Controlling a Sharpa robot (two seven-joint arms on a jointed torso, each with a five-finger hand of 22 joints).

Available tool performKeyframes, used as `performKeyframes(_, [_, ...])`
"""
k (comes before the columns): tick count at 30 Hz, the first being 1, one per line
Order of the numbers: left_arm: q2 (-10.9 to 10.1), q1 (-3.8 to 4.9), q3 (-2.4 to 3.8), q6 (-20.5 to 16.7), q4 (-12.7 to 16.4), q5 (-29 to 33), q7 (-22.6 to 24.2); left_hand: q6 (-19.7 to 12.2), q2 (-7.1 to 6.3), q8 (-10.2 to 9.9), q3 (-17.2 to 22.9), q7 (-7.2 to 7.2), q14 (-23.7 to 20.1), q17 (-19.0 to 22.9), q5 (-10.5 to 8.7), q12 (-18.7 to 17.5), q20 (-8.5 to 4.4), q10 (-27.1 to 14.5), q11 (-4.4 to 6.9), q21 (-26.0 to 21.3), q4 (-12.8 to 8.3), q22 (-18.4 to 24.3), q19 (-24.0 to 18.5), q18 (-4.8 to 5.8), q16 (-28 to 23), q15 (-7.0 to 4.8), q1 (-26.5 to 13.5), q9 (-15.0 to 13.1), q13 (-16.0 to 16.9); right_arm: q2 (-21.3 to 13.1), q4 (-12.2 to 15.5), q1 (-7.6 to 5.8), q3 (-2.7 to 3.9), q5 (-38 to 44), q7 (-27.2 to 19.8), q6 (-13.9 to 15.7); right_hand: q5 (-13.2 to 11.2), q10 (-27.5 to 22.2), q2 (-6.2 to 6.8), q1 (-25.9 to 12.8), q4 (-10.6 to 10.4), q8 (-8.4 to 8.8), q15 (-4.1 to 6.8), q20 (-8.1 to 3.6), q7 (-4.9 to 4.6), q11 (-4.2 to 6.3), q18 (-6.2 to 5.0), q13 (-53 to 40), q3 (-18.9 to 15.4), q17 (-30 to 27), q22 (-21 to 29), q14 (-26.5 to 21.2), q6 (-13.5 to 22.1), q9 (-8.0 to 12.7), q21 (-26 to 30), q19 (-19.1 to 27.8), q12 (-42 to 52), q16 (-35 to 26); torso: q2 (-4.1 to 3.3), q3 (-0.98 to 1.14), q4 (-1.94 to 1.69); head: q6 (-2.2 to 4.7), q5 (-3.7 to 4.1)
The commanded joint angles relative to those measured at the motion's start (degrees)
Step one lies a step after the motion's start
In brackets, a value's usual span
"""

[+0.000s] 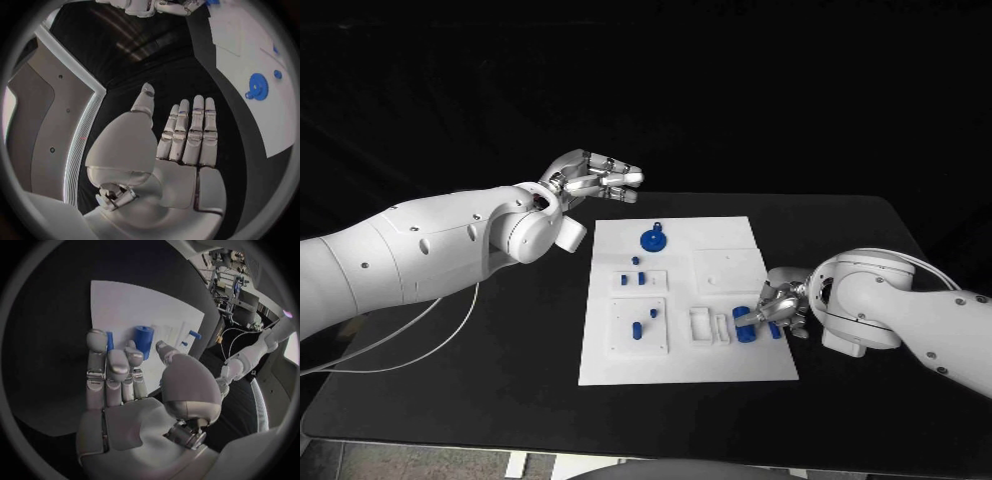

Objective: Assemble the parts on the task board

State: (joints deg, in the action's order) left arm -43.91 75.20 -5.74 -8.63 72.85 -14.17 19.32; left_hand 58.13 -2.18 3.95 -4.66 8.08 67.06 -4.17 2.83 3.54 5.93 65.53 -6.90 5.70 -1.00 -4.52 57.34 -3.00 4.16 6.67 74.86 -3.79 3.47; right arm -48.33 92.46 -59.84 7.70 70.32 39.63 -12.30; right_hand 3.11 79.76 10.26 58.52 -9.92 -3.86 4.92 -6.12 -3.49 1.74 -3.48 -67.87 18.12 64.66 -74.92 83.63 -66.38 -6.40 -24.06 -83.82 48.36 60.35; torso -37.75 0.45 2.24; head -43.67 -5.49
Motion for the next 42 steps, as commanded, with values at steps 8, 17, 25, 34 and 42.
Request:
performKeyframes(8, [0.26,0.03,0.04,1.07,0.08,-0.14,0.55,-0.56,-0.45,-0.22,0.37,0.49,0.29,0.01,0.21,-0.13,0.11,-0.48,-0.52,0.27,0.71,0.19,0.28,0.79,-0.06,0.08,-0.48,0.01,0.02,2.18,-1.02,0.28,-0.98,7.43,0.37,4.15,-0.35,-0.08,1.42,2.40,-4.53,0.21,-0.21,0.26,-0.35,-0.25,0.25,-0.24,-3.46,-0.33,-3.02,-0.02,1.62,0.41,0.78,0.46,-0.46,-0.52,-0.02,0.13,0.04,-0.15,-0.44])
performKeyframes(17, [0.79,0.04,0.03,1.65,-0.05,-0.98,0.04,-1.48,-0.77,-0.30,0.53,0.78,0.18,0.03,0.16,-0.12,0.16,-0.89,-0.69,0.20,1.01,0.23,0.21,0.79,-0.08,0.14,-0.47,0.05,0.02,3.86,-2.10,1.10,-1.52,9.67,0.21,5.41,-0.35,-0.04,1.20,3.77,-3.85,0.18,-0.24,0.30,-0.46,-0.30,0.19,-0.34,-3.20,-0.44,-2.98,0.05,1.76,1.15,0.97,0.45,-0.47,-0.76,0.00,0.02,0.17,-0.41,-0.59])
performKeyframes(25, [1.06,0.04,0.03,1.95,-0.04,-1.65,-0.47,-1.95,-0.82,-0.25,0.81,0.90,0.05,0.03,0.20,-0.13,0.22,-1.19,-0.79,0.13,1.17,0.24,0.14,0.75,-0.09,0.19,-0.24,0.03,0.01,4.34,-1.76,1.43,-2.22,9.96,0.34,1.23,-0.36,-0.07,1.01,5.36,-1.52,0.17,-0.48,0.58,-0.57,-0.50,0.10,-0.32,-4.26,-0.24,-2.90,0.07,1.79,1.61,1.63,0.75,-0.48,-0.58,0.00,0.07,0.19,-0.57,-0.38])
performKeyframes(34, [1.09,0.04,0.03,1.90,0.14,-2.75,-1.08,-3.21,-1.48,-0.20,1.43,1.27,-0.12,0.00,0.27,-0.13,0.36,-2.50,-1.17,0.10,1.66,0.22,0.05,0.62,-0.06,0.33,0.01,0.01,0.02,4.20,-1.37,1.73,-2.51,9.42,0.94,-3.39,-0.37,-0.36,1.79,4.78,1.88,0.17,-0.57,0.73,-0.65,-0.58,-0.02,-0.12,-0.63,-0.31,-2.75,0.00,1.67,1.84,2.46,0.97,-0.62,-0.75,-0.03,0.06,0.13,-0.69,-0.19])
performKeyframes(42, [1.01,0.05,0.03,2.05,0.25,-3.04,-1.45,-3.53,-2.10,-0.16,1.96,1.35,-0.30,-0.01,0.27,-0.12,0.45,-2.87,-1.28,0.05,2.36,0.22,-0.09,0.56,-0.04,0.40,0.28,-0.01,0.03,4.17,-1.61,1.90,-2.59,9.32,1.21,-4.04,-0.28,-0.72,1.82,4.73,4.19,0.21,-0.63,0.82,-0.79,-0.63,-0.16,0.21,0.23,-0.51,-2.59,-0.09,2.20,1.91,3.24,1.12,-0.94,-1.09,0.00,0.06,0.15,-0.77,0.05])
